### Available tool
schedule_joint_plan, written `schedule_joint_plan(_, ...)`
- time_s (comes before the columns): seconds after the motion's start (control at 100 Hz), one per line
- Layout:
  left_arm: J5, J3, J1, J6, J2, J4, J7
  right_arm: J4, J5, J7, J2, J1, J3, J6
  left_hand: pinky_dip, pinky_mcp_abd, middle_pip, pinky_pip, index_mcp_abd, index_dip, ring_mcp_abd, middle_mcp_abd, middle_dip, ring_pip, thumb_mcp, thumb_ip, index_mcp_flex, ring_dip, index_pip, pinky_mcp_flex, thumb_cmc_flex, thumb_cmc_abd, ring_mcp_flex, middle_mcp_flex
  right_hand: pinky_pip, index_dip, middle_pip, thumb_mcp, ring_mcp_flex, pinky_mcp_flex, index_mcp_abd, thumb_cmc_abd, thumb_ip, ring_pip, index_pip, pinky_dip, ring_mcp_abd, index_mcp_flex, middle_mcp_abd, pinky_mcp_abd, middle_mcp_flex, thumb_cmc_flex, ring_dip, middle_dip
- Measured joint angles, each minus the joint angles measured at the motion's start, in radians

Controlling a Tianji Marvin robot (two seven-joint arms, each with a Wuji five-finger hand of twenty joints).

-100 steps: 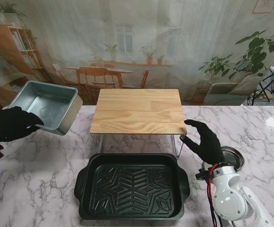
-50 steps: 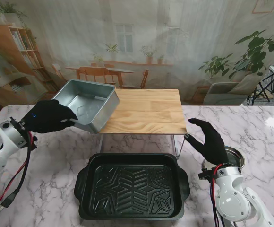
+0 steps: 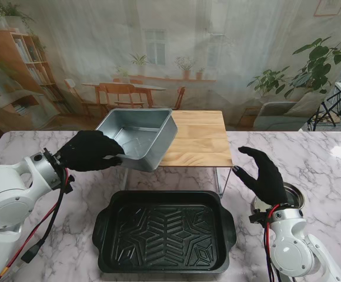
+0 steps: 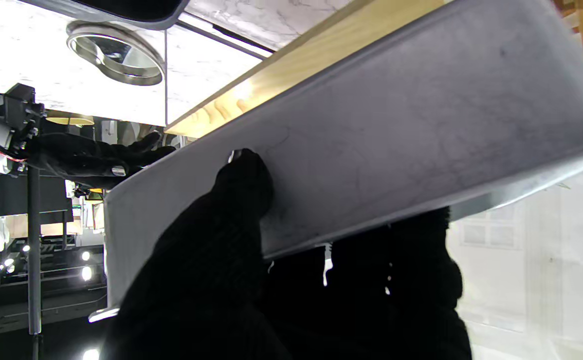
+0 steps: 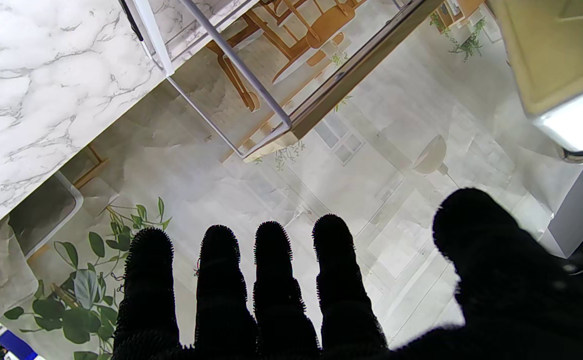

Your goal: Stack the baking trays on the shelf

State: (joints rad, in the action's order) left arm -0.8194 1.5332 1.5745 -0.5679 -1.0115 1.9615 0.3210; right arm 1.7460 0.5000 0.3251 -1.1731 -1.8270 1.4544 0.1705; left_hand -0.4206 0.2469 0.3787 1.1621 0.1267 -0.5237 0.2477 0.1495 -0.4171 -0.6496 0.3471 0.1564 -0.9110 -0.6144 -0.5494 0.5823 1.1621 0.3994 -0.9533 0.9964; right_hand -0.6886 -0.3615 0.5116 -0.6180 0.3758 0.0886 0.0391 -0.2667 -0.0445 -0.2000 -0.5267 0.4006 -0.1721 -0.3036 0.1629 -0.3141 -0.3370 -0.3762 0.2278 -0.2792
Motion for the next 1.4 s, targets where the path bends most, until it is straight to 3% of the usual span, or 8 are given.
schedule_joint_plan(0.21,0.026,-0.021,0.044,0.03,0.004,0.071,0.054,-0.002,0.0,0.001,0.0,0.001,-0.001,-0.002,-0.023,0.015,0.0,0.044,0.015,-0.011,0.01,0.01,0.0,-0.026,0.0,0.0,-0.001,-0.001,-0.004,0.01,-0.003,0.001,-0.011,0.0,0.0,0.0,0.0,0.0,0.0,0.0,0.0,0.0,0.0,0.0,0.0,0.0,0.0,0.0,0.0,0.0,0.0,0.0,0.0,0.0)
schedule_joint_plan(0.4,0.023,-0.04,0.104,0.059,0.006,0.134,0.063,-0.004,-0.001,-0.002,0.0,0.002,-0.001,-0.002,-0.023,0.015,0.0,0.046,0.015,-0.013,0.01,0.011,0.0,-0.032,0.0,0.0,-0.012,-0.001,-0.008,0.01,-0.022,0.003,-0.011,0.0,0.0,0.0,0.0,0.0,0.0,0.0,0.0,0.0,0.0,0.0,0.0,0.0,0.0,0.0,0.0,0.0,0.0,0.0,0.0,0.0)
schedule_joint_plan(0.85,0.035,0.019,0.276,0.065,0.004,0.226,0.078,-0.01,-0.002,0.008,-0.002,0.0,0.005,0.006,-0.065,0.032,0.0,0.075,0.016,-0.011,0.027,0.013,0.0,-0.047,0.025,0.0,-0.025,-0.002,0.02,0.008,-0.022,0.003,-0.011,0.002,0.002,0.0,0.0,0.0,0.0,0.0,0.0,0.0,0.0,0.0,0.0,0.0,0.0,0.0,0.0,0.0,0.0,0.0,0.0,0.0)
schedule_joint_plan(1.23,0.06,-0.082,0.273,0.149,0.009,0.228,0.107,-0.016,-0.002,0.008,-0.002,0.002,0.004,0.005,-0.055,0.044,0.0,0.088,0.057,-0.011,0.034,0.056,0.0,-0.067,0.101,0.0,-0.027,-0.003,0.052,0.022,-0.022,0.003,-0.025,0.002,0.002,0.0,0.0,0.0,0.0,0.0,0.0,0.0,0.0,0.0,0.0,0.001,0.0,0.0,0.0,0.0,0.0,0.0,0.0,0.0)
schedule_joint_plan(1.4,0.067,-0.111,0.275,0.159,0.009,0.232,0.106,-0.016,-0.003,0.01,-0.003,0.001,0.006,0.005,-0.054,0.045,0.0,0.09,0.076,-0.015,0.035,0.071,0.0,-0.071,0.102,0.0,-0.027,-0.012,0.056,0.024,-0.022,0.003,-0.028,0.002,0.002,0.0,0.0,0.0,0.0,0.0,0.0,0.0,0.0,0.0,0.0,0.001,0.0,0.0,0.0,0.0,0.0,0.0,0.0,0.0)
